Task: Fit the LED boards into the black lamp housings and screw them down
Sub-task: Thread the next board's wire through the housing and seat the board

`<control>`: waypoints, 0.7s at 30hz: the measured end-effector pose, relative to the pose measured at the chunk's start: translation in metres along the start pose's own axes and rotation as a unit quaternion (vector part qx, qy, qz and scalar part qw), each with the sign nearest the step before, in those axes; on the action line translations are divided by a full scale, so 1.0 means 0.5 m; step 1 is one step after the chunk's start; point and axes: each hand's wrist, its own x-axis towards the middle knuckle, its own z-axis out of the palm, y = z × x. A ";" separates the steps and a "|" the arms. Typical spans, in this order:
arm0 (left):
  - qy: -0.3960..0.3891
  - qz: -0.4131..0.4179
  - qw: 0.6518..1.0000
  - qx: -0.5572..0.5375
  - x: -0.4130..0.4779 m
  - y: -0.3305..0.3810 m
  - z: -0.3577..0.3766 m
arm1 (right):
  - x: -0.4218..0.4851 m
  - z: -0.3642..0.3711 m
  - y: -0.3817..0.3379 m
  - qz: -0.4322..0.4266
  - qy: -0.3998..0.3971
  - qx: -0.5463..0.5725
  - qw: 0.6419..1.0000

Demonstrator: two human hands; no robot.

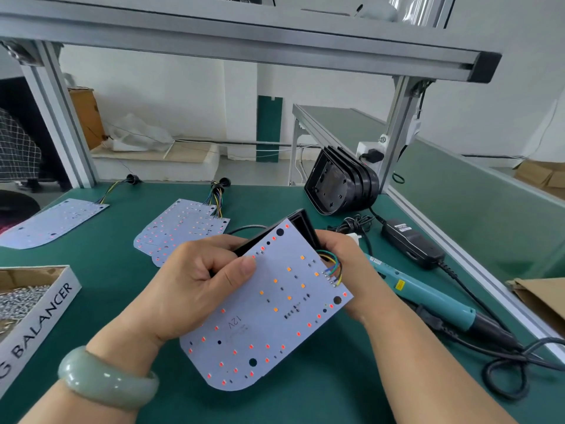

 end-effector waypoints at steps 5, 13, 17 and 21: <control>-0.001 0.019 1.000 -0.003 0.005 0.009 0.007 | 0.034 0.007 -0.001 0.031 0.101 0.068 0.992; 0.020 -0.137 0.970 -0.200 -0.002 0.005 -0.008 | -0.004 -0.048 0.015 0.028 -0.121 0.183 0.975; 0.072 -0.223 0.914 -0.332 0.005 0.014 0.010 | 0.018 -0.029 0.040 -0.020 -0.075 0.218 0.973; 0.104 -0.273 0.877 -0.382 0.005 0.010 0.009 | 0.025 -0.011 0.045 -0.100 -0.028 0.099 0.990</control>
